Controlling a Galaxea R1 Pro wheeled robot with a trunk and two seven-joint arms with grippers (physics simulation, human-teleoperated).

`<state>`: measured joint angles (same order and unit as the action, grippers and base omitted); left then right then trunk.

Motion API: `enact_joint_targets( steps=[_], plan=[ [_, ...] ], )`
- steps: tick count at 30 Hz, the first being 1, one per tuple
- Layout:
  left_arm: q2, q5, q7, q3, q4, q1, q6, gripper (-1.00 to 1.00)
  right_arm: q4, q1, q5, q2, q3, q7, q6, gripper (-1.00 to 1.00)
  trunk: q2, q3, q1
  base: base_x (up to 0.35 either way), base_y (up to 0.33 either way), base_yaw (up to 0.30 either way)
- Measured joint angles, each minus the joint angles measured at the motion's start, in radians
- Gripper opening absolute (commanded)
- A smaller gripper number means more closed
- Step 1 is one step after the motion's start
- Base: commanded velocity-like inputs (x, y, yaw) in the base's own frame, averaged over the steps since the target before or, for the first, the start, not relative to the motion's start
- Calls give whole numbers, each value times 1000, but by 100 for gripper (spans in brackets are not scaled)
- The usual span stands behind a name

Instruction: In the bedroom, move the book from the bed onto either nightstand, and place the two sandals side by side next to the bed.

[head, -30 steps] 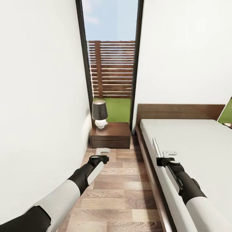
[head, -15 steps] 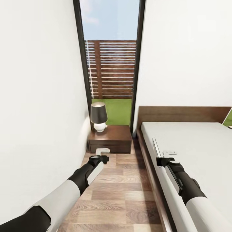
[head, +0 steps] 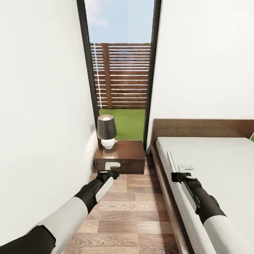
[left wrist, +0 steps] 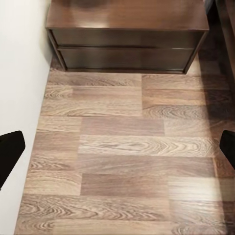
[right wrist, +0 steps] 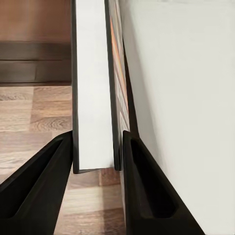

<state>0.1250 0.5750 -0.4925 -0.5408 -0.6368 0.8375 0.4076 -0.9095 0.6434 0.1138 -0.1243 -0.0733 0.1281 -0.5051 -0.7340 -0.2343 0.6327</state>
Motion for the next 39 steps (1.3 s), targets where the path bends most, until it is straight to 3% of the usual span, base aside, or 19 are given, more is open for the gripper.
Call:
enact_joint_targets(
  steps=[39],
  plan=[
    [-6, -9, -10, 0, 1, -1, -1, 100, 0, 0, -1, 0, -1, 0, 3, -100, 0, 0, 0, 310, 0, 0]
  ],
)
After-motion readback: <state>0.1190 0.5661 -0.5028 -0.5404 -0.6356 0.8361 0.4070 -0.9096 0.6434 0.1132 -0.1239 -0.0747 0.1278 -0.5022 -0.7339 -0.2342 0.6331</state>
